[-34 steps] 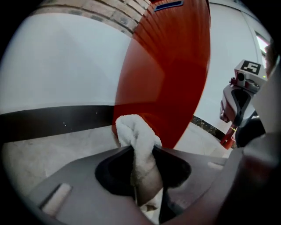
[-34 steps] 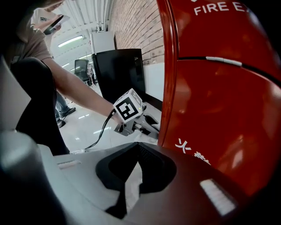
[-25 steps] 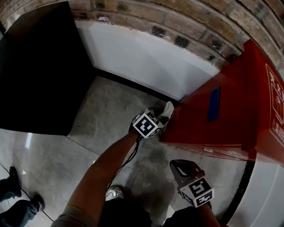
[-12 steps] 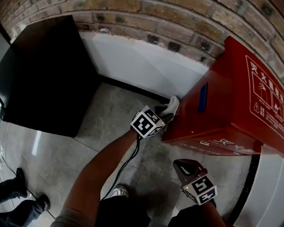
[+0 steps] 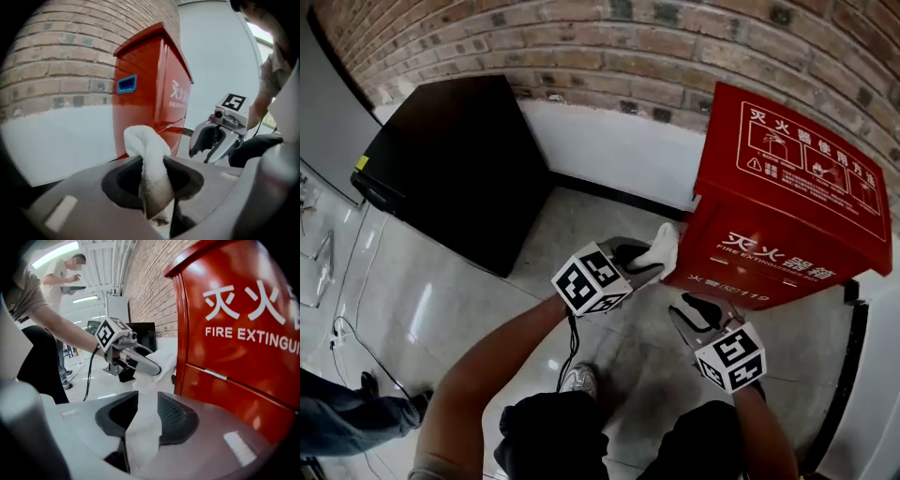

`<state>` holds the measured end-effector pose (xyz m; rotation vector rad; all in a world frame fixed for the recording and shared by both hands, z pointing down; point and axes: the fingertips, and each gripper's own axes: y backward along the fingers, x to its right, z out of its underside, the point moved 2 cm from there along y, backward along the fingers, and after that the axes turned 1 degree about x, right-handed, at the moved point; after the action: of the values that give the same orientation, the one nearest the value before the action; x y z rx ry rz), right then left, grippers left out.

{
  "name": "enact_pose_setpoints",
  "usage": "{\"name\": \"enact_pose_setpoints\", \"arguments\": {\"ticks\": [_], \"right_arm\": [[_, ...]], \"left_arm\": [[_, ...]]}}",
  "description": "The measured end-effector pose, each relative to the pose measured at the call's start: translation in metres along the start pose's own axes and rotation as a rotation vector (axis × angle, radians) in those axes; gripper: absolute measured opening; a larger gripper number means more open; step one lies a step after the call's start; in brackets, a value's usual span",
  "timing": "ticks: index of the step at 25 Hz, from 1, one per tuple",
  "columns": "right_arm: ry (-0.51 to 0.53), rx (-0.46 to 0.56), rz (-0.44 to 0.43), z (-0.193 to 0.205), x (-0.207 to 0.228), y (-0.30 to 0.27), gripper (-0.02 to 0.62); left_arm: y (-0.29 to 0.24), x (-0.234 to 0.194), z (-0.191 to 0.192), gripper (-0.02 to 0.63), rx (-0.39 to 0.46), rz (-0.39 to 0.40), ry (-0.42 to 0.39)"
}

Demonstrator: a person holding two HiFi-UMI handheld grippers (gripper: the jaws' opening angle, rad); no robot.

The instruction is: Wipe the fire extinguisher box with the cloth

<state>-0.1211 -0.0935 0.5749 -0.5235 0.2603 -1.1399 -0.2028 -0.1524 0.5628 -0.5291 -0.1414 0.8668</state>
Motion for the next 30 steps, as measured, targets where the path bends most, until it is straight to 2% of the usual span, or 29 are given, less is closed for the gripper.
{"name": "enact_pose_setpoints", "arguments": {"ticks": [3,6,9,13,15,16,19,25,28,30], "right_arm": [[0.033,0.044,0.024,-0.014,-0.004,0.011,0.251],[0.077,0.095,0.038,-0.027,-0.009,0.022,0.32],[0.118,0.169,0.035,-0.039,-0.017,0.036,0.376],[0.154,0.217,0.054,-0.037,-0.018,0.072,0.276],[0.149,0.223,0.063,-0.027,-0.012,0.092,0.176],[0.143,0.221,0.067,-0.021,-0.008,0.101,0.154],[0.107,0.192,0.095,0.005,0.009,0.13,0.14],[-0.019,0.096,0.248,0.083,0.07,0.201,0.138],[-0.062,0.065,0.347,0.11,0.104,0.231,0.138],[-0.068,0.071,0.405,0.115,0.128,0.25,0.139]], "left_arm": [[0.017,0.03,-0.016,0.117,-0.006,-0.009,0.003],[0.024,0.064,-0.034,0.118,-0.002,-0.005,-0.004],[0.024,0.103,-0.054,0.118,-0.005,0.033,-0.023],[0.012,0.139,-0.077,0.129,0.005,0.044,-0.009],[0.003,0.151,-0.086,0.177,0.009,0.035,-0.026],[-0.003,0.158,-0.09,0.198,0.003,0.034,-0.049],[-0.026,0.183,-0.096,0.216,-0.036,0.035,-0.124],[-0.08,0.222,-0.118,0.214,-0.095,0.104,-0.125],[-0.118,0.239,-0.133,0.13,-0.095,0.144,-0.177],[-0.145,0.243,-0.139,0.065,-0.087,0.147,-0.2]]}}
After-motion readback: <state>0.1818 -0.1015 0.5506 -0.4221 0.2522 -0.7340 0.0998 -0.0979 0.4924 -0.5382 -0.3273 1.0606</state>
